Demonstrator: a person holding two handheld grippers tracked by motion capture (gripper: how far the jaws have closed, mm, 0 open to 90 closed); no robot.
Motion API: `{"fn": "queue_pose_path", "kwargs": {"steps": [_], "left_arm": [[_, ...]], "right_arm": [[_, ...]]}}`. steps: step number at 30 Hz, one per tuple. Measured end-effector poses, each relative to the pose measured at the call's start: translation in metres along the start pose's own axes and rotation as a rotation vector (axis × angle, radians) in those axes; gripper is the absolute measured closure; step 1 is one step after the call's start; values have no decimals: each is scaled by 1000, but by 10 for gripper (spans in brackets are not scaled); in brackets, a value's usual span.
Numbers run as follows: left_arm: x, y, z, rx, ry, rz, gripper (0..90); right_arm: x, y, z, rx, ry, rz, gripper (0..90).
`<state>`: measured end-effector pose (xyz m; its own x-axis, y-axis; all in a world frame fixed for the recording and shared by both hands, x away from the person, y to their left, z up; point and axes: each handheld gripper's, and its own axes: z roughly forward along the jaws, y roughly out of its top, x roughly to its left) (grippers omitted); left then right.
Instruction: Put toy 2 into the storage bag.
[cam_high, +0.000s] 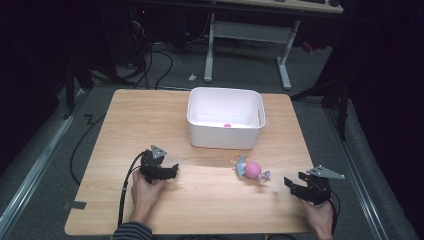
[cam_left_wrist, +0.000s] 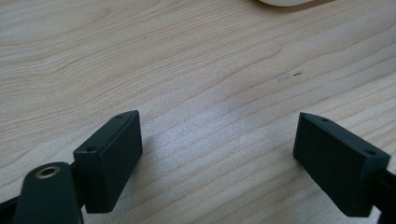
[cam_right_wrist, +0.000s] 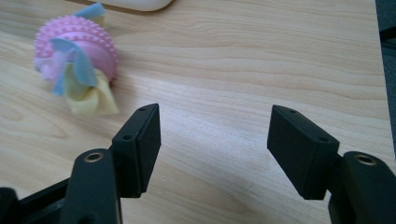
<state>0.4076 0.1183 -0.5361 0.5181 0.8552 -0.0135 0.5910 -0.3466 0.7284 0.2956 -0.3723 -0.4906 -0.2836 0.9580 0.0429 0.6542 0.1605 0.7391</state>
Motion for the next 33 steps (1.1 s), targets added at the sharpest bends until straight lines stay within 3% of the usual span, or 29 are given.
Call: {"fn": "queue_pose_path", "kwargs": {"steps": [16, 24, 33], "left_arm": [[0, 0, 0, 2, -5, 2, 151], [0, 0, 0, 2, -11, 8, 150], [0, 0, 0, 3, -15, 8, 145]], "right_arm": [[36, 31, -12, 6, 63, -152, 354], [53, 51, -6, 14, 98, -220, 354], [66, 64, 9, 61, 121, -255, 353]]}}
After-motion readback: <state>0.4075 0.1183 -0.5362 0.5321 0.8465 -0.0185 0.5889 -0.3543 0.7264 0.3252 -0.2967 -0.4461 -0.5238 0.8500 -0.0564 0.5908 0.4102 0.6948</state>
